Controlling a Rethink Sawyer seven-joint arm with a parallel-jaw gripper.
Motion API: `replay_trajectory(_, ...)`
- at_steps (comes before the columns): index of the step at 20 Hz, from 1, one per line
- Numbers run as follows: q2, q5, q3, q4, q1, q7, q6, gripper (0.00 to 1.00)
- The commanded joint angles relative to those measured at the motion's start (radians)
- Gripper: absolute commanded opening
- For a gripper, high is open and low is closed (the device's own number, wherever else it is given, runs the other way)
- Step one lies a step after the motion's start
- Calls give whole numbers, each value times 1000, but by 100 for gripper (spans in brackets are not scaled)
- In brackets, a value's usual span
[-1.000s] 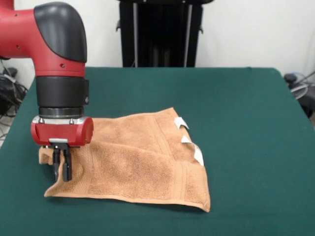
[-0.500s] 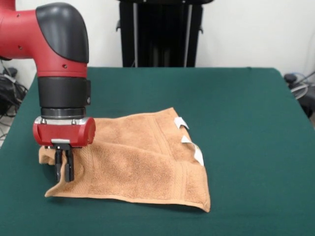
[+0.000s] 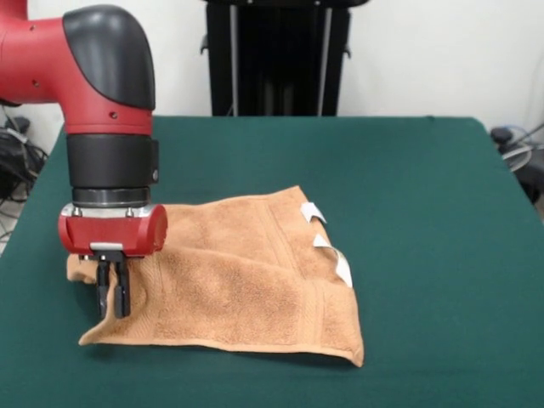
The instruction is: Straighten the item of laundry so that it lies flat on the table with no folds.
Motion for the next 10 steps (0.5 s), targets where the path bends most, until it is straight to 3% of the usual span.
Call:
replay_trajectory(1, 26, -48, 104, -20, 53, 44, 37, 0)
replay_trajectory(10, -30, 11, 87, 44, 109, 117, 48, 0)
